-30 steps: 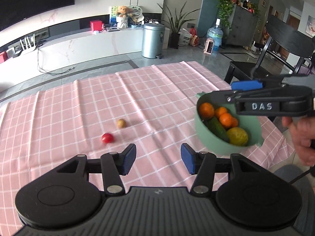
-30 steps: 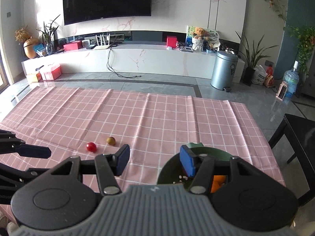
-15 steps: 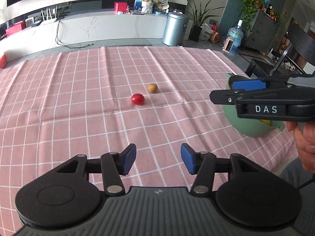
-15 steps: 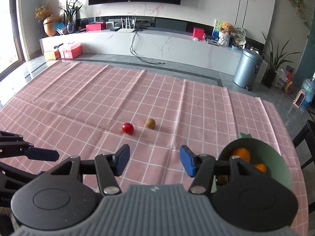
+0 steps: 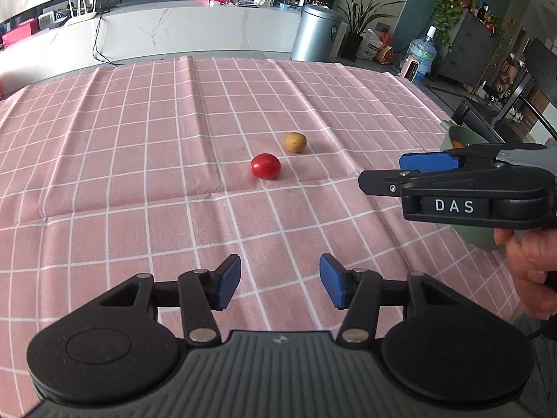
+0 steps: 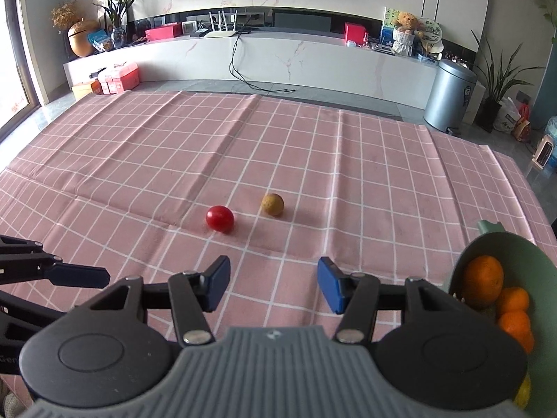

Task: Organize fruits
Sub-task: 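Withdraw both tools and move them toward the red tomato and last longan, then grasp the last longan with the right tool while the left tool grasps the red tomato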

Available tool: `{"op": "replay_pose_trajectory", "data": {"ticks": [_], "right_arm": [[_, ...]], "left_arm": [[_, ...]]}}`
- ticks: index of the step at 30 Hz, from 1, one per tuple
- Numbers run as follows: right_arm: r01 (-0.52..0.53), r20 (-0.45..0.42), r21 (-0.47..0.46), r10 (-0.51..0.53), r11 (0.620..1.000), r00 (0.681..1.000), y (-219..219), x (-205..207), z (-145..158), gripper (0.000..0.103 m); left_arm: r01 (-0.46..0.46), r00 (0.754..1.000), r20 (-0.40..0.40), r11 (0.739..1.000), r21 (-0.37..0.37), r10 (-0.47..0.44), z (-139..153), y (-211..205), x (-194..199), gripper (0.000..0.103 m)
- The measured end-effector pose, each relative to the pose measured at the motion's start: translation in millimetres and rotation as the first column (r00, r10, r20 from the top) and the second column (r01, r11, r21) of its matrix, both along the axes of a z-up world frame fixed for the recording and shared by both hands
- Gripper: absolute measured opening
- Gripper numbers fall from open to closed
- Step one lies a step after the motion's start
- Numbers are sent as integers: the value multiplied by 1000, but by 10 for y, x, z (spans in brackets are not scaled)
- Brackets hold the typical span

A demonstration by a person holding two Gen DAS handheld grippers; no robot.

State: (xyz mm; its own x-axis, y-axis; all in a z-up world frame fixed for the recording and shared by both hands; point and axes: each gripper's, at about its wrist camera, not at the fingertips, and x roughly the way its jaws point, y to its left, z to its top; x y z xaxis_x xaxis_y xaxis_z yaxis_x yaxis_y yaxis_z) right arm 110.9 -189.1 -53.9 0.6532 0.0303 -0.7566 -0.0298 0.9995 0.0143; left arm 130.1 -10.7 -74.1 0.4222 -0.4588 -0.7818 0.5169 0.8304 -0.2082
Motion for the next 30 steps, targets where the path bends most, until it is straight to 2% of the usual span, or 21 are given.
{"op": "replay_pose_trajectory", "data": {"ticks": [11, 15, 19, 25, 30], "right_arm": [[-3, -21, 15, 3, 1000, 1000, -79, 452, -254, 53], [-5, -24, 31, 6, 1000, 1000, -101, 621, -313, 47], [-7, -18, 53, 8, 999, 1000, -121, 754, -330, 43], [-28, -24, 72, 30, 997, 999, -110, 898, -392, 41], [-32, -27, 78, 34, 996, 999, -99, 993, -426, 39]], "left_arm": [[41, 998, 49, 999, 19, -42, -110, -217, 389, 61], [64, 995, 78, 998, 25, -66, -129, -336, 534, 57], [74, 993, 87, 997, 38, -77, -181, -404, 651, 48], [73, 991, 112, 997, 29, -76, -179, -425, 732, 47], [76, 992, 102, 997, 29, -78, -208, -436, 795, 47]]}}
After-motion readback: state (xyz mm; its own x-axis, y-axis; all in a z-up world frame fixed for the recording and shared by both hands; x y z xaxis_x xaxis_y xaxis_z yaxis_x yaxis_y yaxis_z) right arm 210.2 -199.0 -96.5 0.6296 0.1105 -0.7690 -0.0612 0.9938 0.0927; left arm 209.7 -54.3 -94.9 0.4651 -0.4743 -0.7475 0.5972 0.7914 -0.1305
